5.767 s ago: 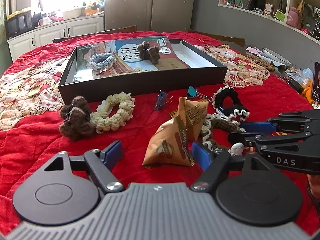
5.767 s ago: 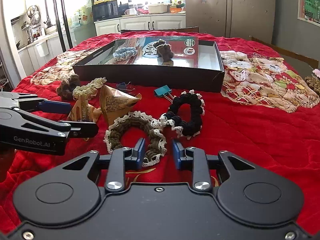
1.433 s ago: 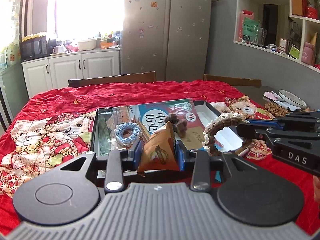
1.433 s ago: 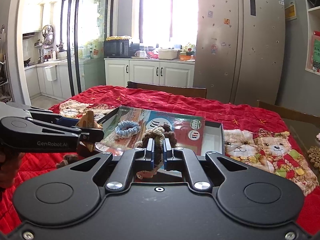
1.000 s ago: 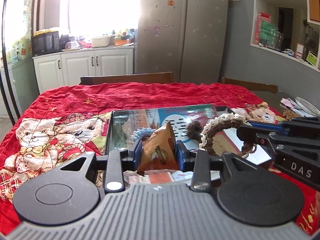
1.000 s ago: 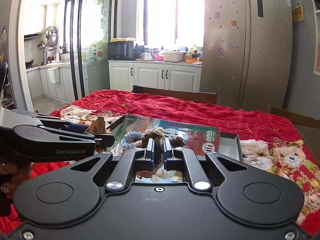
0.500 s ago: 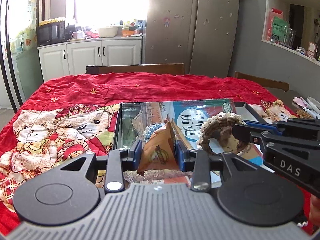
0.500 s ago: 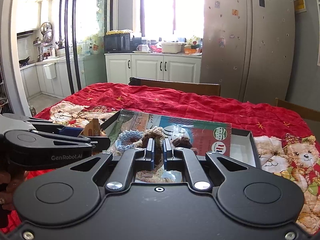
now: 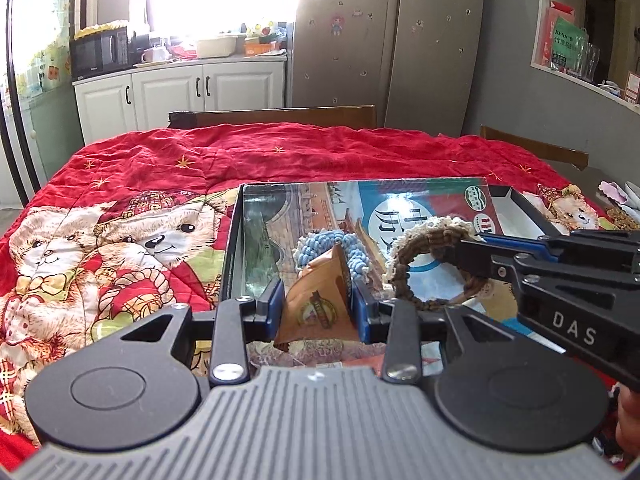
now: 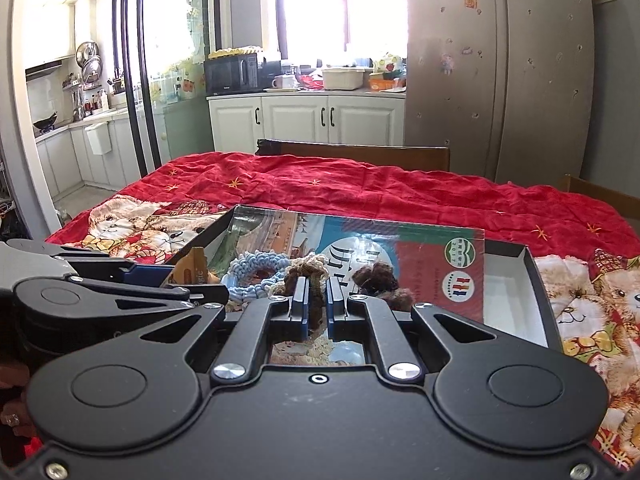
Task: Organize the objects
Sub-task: 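Carry the paper pyramid and brown-and-cream ring into the black box with both tools, then lower both items onto the book and open both tools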
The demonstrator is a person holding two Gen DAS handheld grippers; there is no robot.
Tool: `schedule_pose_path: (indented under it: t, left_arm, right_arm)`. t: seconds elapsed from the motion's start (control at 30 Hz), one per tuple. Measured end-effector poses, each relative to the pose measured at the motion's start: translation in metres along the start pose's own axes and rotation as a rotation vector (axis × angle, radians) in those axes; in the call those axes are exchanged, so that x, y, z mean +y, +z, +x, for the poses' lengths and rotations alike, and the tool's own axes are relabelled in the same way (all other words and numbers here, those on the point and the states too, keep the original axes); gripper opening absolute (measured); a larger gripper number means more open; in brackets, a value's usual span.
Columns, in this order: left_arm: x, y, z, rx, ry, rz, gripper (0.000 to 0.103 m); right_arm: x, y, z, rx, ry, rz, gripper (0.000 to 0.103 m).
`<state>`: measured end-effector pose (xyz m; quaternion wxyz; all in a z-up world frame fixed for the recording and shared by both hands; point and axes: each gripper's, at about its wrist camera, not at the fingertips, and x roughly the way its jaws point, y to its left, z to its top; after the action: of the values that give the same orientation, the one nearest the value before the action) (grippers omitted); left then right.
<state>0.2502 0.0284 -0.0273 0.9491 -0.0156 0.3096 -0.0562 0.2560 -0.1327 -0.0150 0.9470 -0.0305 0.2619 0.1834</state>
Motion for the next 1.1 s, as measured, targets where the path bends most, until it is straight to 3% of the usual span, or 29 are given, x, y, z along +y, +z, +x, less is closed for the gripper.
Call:
schedule_pose_path:
  t: [1.1]
  left_arm:
    - [-0.003, -0.004, 0.021, 0.03, 0.011, 0.039, 0.041]
  right_arm:
    - [-0.012, -0.01, 0.032, 0.08, 0.01, 0.045, 0.009]
